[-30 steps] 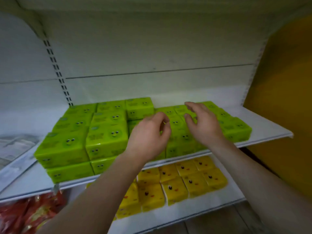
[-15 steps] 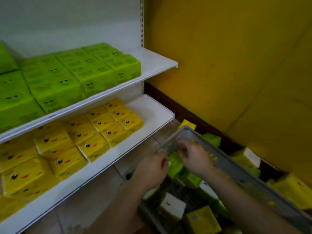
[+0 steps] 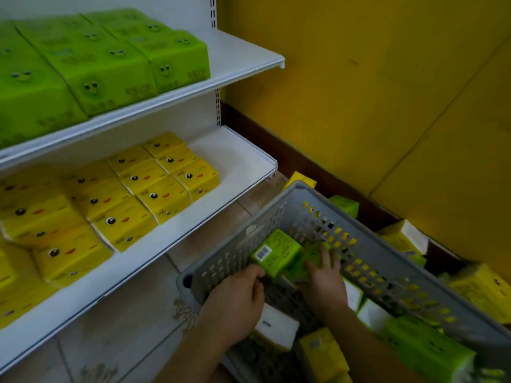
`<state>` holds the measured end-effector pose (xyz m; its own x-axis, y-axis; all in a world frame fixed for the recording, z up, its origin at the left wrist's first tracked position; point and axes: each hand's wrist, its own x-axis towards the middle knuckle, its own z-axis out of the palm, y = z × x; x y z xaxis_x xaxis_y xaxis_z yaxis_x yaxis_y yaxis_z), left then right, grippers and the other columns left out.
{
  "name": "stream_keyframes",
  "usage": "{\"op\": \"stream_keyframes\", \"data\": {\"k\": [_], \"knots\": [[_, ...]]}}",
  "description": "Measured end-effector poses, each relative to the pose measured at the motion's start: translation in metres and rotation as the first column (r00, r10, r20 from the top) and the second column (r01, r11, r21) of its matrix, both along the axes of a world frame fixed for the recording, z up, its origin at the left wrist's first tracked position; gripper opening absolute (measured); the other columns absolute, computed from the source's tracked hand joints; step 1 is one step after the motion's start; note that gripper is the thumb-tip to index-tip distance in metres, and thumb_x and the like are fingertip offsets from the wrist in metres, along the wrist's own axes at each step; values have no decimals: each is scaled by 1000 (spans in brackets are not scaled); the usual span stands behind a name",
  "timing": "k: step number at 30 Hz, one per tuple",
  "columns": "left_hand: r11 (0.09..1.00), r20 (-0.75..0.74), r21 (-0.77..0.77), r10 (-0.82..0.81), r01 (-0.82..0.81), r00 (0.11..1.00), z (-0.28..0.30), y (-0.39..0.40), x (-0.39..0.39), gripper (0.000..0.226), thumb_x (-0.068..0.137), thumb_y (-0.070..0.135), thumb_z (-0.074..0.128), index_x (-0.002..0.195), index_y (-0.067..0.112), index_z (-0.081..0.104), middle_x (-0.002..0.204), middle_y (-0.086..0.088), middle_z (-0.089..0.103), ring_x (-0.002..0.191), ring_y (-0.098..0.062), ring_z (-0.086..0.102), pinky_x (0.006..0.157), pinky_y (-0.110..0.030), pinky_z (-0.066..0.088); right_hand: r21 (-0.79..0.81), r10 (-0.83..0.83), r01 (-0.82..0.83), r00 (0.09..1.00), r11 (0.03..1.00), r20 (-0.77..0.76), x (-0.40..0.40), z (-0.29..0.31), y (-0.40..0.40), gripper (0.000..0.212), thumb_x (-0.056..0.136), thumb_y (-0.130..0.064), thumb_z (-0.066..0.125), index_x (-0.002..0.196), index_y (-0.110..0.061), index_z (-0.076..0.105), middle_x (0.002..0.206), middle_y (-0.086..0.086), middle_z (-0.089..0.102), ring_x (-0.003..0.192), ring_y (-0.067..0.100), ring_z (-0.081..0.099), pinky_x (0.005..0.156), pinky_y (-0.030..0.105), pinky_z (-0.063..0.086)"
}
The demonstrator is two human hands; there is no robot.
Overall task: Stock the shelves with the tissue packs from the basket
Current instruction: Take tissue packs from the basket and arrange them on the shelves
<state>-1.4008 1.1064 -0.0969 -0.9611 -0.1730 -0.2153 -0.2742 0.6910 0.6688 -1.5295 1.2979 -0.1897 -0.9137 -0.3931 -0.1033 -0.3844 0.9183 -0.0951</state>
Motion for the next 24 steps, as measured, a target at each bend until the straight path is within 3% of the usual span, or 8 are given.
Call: {"op": "stream_keyframes", "data": {"k": [4,6,8,10,12,17,20,24], "knots": [[994,5,65,88,-88,996,0,5,0,19,100,33,45,116,37,53,96,9,68,85,-10,63,80,-41,54,-343,9,-47,994,938,-111,18,11,19,40,60,-20,85,96,-12,69,144,20,41,133,45,37,90,54,52],[975,11,161,155,-155,988,6,10,-4,21,99,35,49,119,32,55,99,8,68,89,-11,64,83,-38,53,-540,9,-99,986,836,-168,30,35,23,37,64,-19,86,96,-15,69,146,14,40,136,34,39,91,39,52],[922,95,306,220,-238,971,18,15,-11,34,95,51,52,123,31,51,108,7,65,97,-12,63,87,-36,51,-689,-18,-123,981,714,-195,43,65,21,35,70,-26,85,98,-17,65,149,5,36,140,18,35,88,12,45],[752,230,562,257,-343,939,32,19,-19,58,79,69,59,123,32,51,114,5,64,101,-17,67,91,-40,55,-775,2,-159,980,612,-200,55,95,12,36,72,-30,81,97,-14,62,149,3,34,142,13,31,93,12,40],[577,242,738,258,-350,935,46,22,-22,63,71,67,72,120,30,55,113,3,69,98,-17,71,87,-43,59,-818,78,-234,971,525,-227,64,122,1,34,72,-30,78,96,-12,61,147,9,36,142,18,33,97,16,40],[467,203,794,399,-389,894,94,-10,-20,56,72,57,73,118,27,61,107,5,74,96,-14,72,80,-35,58,-918,215,-206,967,338,-138,56,174,-32,15,74,-27,68,78,-17,58,135,2,52,130,14,48,98,20,41],[519,163,736,487,-434,858,121,-54,-6,61,80,51,72,133,36,46,108,7,72,92,-14,72,74,-32,56,-962,395,-143,918,232,-41,40,194,-74,14,77,-12,62,87,-20,59,124,-10,63,118,11,59,92,25,49],[531,153,691,556,-490,817,145,-111,30,43,84,31,74,124,25,57,106,-3,71,88,-16,73,68,-38,61,-945,501,-102,863,309,71,33,208,-144,24,82,-9,57,98,-24,64,111,-17,68,109,4,62,86,25,52]]}}
